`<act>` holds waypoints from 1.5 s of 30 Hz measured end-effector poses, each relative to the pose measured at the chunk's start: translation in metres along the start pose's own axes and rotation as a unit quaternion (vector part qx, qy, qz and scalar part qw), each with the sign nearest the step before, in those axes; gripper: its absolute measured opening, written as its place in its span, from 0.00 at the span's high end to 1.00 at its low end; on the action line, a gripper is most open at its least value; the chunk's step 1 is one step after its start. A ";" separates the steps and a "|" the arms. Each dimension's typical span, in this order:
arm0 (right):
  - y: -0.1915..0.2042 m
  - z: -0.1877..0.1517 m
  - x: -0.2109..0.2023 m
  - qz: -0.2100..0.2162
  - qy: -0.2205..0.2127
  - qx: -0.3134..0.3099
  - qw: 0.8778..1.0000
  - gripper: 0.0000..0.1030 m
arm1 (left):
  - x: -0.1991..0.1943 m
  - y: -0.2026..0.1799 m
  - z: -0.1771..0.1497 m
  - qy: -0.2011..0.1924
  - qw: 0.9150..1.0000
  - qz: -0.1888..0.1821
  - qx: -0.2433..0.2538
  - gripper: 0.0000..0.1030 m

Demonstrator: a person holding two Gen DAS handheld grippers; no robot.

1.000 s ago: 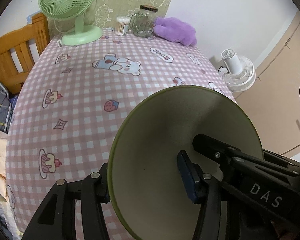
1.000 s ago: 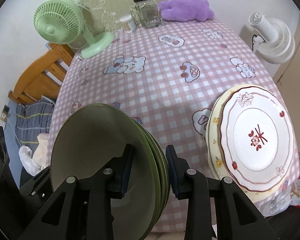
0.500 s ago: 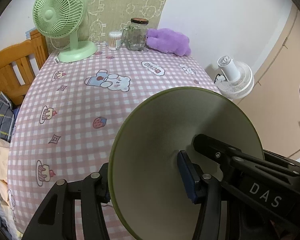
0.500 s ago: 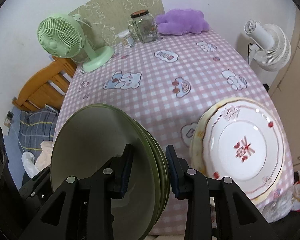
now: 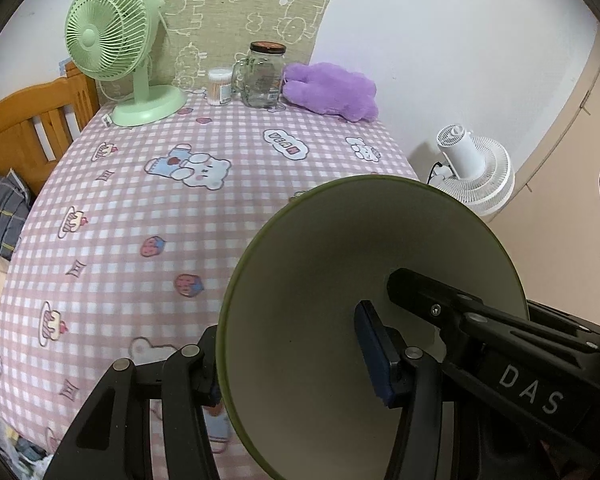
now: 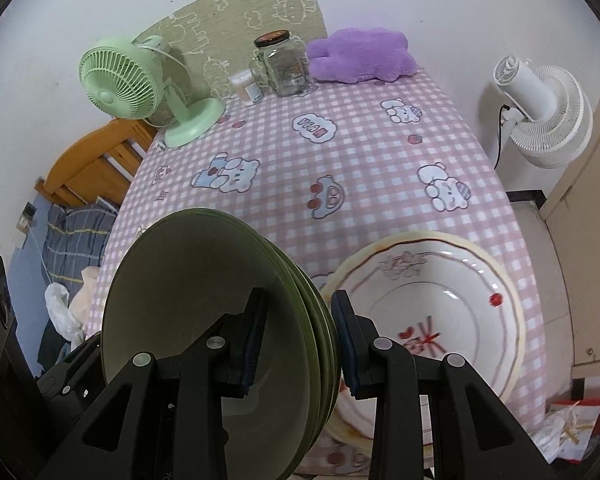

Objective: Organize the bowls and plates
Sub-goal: 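Lower the stacked bowls onto the red-rimmed plate with both tools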

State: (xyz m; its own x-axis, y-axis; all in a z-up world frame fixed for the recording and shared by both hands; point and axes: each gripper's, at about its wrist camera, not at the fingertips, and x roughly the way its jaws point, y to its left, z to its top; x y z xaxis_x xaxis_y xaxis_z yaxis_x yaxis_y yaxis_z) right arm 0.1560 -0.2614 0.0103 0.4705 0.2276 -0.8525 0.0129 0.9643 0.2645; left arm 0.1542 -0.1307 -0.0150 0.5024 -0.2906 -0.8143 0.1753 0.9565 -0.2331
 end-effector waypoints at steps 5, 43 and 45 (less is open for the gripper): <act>-0.025 0.003 -0.004 0.000 0.003 -0.005 1.000 0.65 | 0.009 -0.024 -0.004 0.000 1.000 0.001 -0.005 0.48; -0.125 0.009 0.022 -0.002 0.057 -0.031 0.998 0.65 | 0.075 -0.105 -0.017 0.049 0.998 0.043 -0.023 0.49; -0.126 0.009 0.023 0.000 0.057 -0.030 0.998 0.65 | 0.075 -0.105 -0.016 0.049 0.998 0.046 -0.018 0.49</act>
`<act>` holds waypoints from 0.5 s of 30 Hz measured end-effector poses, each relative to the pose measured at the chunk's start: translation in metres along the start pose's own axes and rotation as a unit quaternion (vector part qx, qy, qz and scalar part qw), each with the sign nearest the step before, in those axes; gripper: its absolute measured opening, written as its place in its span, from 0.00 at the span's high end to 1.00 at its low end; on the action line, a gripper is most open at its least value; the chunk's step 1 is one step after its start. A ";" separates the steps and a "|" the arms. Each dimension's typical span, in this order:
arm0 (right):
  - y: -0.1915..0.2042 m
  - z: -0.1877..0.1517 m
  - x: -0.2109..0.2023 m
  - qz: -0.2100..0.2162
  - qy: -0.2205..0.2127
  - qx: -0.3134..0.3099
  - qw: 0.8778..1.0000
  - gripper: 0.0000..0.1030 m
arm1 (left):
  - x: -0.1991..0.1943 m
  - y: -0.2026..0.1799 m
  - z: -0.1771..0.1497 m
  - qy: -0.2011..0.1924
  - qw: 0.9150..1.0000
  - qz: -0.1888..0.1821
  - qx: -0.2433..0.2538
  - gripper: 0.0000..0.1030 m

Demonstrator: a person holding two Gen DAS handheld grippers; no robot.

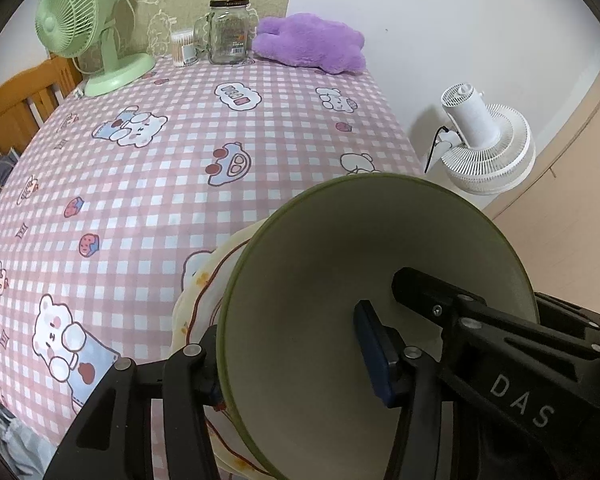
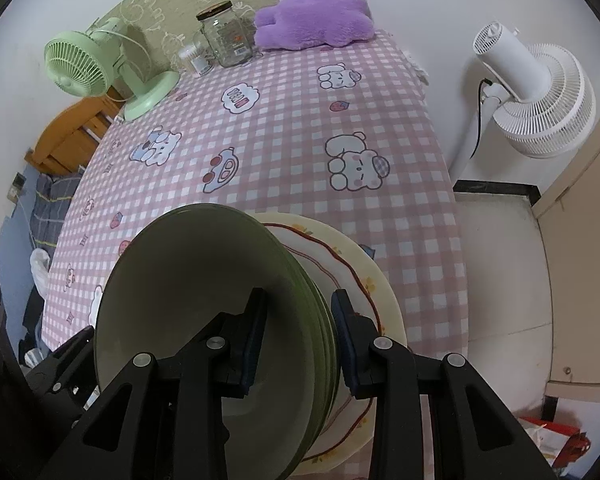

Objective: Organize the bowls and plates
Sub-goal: 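Lower the stacked bowls onto the red-rimmed plate with both tools, then open both tools and lift them off the bowls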

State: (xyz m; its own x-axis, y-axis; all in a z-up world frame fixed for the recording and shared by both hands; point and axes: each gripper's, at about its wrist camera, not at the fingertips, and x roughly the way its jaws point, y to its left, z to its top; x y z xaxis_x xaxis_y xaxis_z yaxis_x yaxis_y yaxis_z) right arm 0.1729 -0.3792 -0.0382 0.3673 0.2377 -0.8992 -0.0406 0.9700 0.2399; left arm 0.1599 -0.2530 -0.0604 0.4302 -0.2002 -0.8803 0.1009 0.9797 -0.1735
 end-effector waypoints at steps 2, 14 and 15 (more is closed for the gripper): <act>-0.001 0.000 0.001 0.001 -0.001 0.000 1.000 0.65 | 0.000 -0.001 0.001 -0.001 1.000 0.003 0.004 0.48; -0.001 -0.007 -0.002 -0.013 -0.022 -0.027 0.999 0.28 | -0.001 -0.001 -0.008 -0.006 1.000 0.005 -0.017 0.24; -0.001 -0.007 -0.005 -0.012 -0.026 -0.027 0.999 0.27 | -0.003 -0.001 -0.008 -0.009 1.000 0.007 -0.017 0.23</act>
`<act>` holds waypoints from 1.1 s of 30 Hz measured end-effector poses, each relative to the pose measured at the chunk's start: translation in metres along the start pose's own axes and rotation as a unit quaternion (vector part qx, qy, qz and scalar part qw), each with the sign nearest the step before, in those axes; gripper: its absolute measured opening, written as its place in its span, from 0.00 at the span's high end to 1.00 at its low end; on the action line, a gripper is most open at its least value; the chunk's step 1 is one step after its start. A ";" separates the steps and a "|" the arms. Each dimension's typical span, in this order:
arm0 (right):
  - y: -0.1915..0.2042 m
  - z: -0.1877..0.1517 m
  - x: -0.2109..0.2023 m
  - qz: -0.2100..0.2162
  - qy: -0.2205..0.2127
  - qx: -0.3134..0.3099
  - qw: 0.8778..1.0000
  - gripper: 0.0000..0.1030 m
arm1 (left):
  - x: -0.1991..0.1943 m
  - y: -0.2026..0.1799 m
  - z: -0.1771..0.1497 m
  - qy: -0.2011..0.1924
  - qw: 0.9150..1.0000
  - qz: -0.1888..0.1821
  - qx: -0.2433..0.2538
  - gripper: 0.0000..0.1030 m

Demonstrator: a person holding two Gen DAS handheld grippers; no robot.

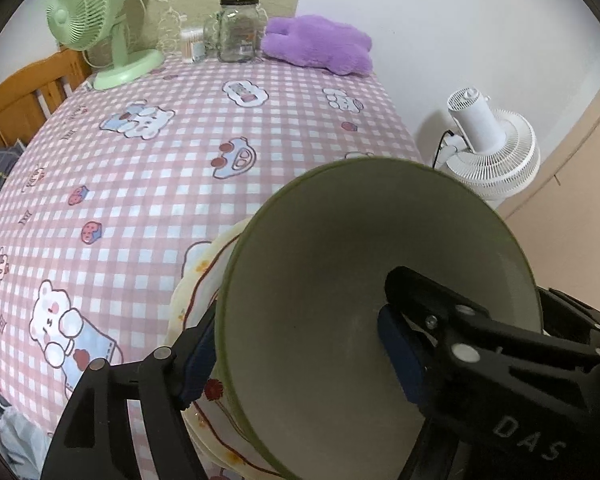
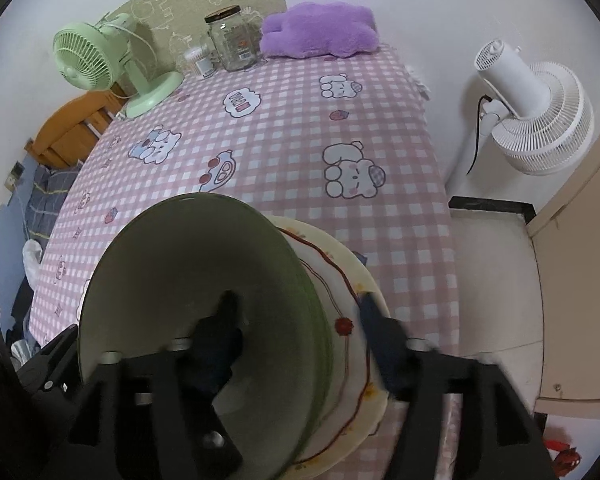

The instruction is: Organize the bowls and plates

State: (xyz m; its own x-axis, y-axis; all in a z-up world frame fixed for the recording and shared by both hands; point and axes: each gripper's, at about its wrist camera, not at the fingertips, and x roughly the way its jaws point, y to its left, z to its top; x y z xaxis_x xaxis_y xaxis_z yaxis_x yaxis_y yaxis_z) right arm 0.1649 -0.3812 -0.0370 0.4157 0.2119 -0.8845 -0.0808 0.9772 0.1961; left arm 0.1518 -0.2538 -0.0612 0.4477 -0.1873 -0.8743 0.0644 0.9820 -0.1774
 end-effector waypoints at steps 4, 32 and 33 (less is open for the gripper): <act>0.004 0.001 -0.010 -0.014 -0.015 -0.012 1.000 0.27 | -0.009 0.000 0.000 -0.016 1.000 0.008 -0.001 0.18; 0.111 0.009 -0.070 -0.006 -0.171 -0.070 0.983 0.16 | -0.098 0.083 0.011 -0.159 0.984 0.077 0.001 0.16; 0.119 0.007 -0.070 -0.012 -0.175 -0.071 0.982 0.16 | -0.101 0.093 0.011 -0.164 0.983 0.080 0.005 0.16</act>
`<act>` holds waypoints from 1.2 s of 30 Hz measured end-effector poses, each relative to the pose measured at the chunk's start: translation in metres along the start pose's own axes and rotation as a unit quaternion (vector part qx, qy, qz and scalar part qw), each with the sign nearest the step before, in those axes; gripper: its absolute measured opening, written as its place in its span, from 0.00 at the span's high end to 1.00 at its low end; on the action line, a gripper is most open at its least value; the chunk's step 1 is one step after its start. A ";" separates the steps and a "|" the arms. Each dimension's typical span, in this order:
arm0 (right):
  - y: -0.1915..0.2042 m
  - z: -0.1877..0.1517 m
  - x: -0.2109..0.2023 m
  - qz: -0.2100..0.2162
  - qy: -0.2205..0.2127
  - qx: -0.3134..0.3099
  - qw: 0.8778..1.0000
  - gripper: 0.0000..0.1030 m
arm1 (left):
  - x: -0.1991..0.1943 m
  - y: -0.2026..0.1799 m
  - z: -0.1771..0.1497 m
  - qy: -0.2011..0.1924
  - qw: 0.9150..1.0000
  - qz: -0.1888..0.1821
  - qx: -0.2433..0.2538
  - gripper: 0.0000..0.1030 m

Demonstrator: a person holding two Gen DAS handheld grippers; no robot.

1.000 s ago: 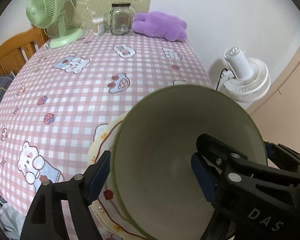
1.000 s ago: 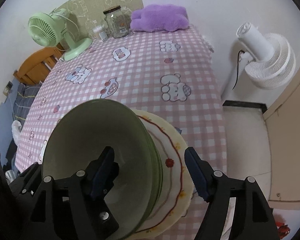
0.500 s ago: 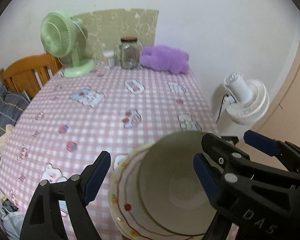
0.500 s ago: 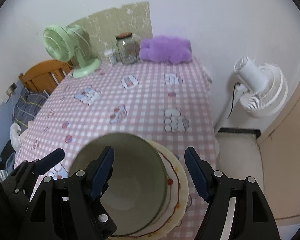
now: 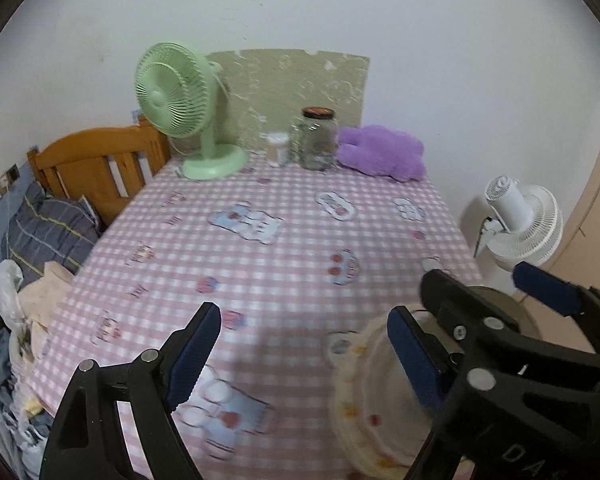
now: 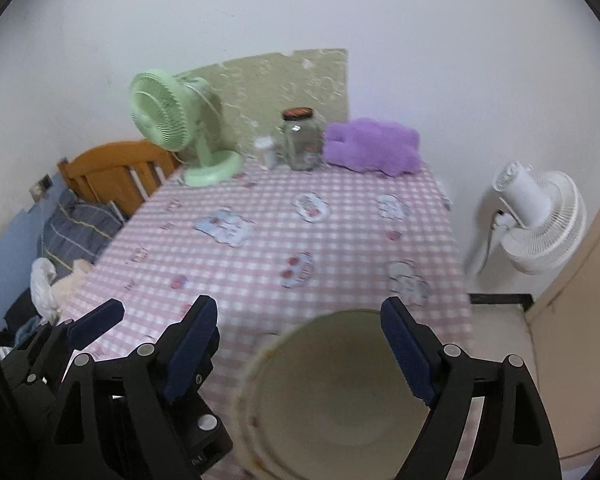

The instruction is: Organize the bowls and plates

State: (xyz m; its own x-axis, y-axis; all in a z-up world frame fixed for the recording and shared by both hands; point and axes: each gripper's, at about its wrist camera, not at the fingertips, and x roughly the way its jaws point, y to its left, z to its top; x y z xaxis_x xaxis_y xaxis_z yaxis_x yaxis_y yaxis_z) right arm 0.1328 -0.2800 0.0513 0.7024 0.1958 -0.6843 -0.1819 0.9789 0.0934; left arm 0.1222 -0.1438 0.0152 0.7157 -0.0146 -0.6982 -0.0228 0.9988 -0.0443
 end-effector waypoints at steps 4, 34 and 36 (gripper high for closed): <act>0.033 -0.004 0.001 -0.022 -0.012 0.000 1.000 0.16 | -0.005 0.034 -0.003 -0.019 1.000 -0.006 0.020 0.10; 0.105 -0.102 -0.017 -0.111 -0.045 0.049 0.992 0.17 | -0.034 0.142 -0.081 -0.067 0.997 -0.030 0.016 0.01; 0.103 -0.110 -0.021 -0.111 -0.045 0.050 0.992 0.17 | -0.037 0.140 -0.086 -0.069 0.997 -0.029 0.018 0.01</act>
State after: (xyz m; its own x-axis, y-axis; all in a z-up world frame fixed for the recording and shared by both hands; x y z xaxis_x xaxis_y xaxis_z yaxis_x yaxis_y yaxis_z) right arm 0.0236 -0.1896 -0.0042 0.7763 -0.0261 -0.6299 0.0505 0.9985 0.0210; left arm 0.0327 -0.0073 -0.0269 0.8041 -0.0680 -0.5906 0.0442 0.9975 -0.0547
